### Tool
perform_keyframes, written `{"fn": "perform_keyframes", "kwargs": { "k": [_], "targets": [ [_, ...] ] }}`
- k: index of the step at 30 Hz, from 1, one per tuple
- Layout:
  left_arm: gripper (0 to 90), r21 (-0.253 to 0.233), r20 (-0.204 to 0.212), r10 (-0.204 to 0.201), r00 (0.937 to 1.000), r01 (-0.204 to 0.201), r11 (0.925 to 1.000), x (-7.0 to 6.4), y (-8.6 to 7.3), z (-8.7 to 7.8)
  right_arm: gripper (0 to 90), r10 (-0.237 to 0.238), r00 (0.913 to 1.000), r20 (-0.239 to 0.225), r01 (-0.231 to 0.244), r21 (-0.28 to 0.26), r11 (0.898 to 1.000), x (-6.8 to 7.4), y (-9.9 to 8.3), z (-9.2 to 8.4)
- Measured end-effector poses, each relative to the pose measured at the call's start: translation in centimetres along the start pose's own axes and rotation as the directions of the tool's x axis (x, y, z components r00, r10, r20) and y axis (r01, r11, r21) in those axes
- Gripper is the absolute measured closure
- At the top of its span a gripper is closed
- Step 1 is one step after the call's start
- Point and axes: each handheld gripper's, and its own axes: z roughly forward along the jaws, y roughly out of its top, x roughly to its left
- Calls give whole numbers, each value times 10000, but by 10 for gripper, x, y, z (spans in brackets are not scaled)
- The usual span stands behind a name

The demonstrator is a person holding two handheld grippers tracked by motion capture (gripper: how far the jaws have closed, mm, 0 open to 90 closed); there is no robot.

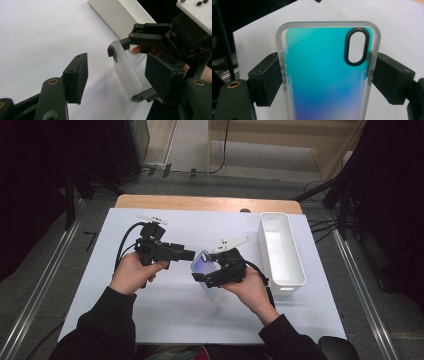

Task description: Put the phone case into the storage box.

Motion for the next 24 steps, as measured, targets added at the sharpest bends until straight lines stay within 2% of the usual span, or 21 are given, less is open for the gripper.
{"fn": "perform_keyframes", "kwargs": {
  "k": [2,8,12,15,18,24],
  "targets": [
    [309,-29,-8,235,9997,-236,9997,-1,0,-1,151,-74,9999,-89,75,67,9999,-1,-1,-3],
    [309,-227,279,574,9980,-568,9981,0,-1,-5,151,-182,9984,-538,191,149,9997,-3,-3,-11],
    [308,-227,354,1016,9942,-1008,9946,3,-2,-8,151,-175,9958,-898,183,78,9998,-5,-4,-17],
    [308,-254,494,1118,9925,-1106,9935,5,-4,-10,151,-189,9938,-1093,187,-27,9998,-8,-5,-21],
    [308,-292,417,1205,9918,-1194,9924,7,-7,-10,151,-150,9922,-1234,142,-78,9999,-10,-5,-25],
    [308,-354,316,1833,9825,-1822,9826,8,-12,-8,151,-204,9898,-1413,191,-100,9998,-12,-6,-31]
  ]
}}
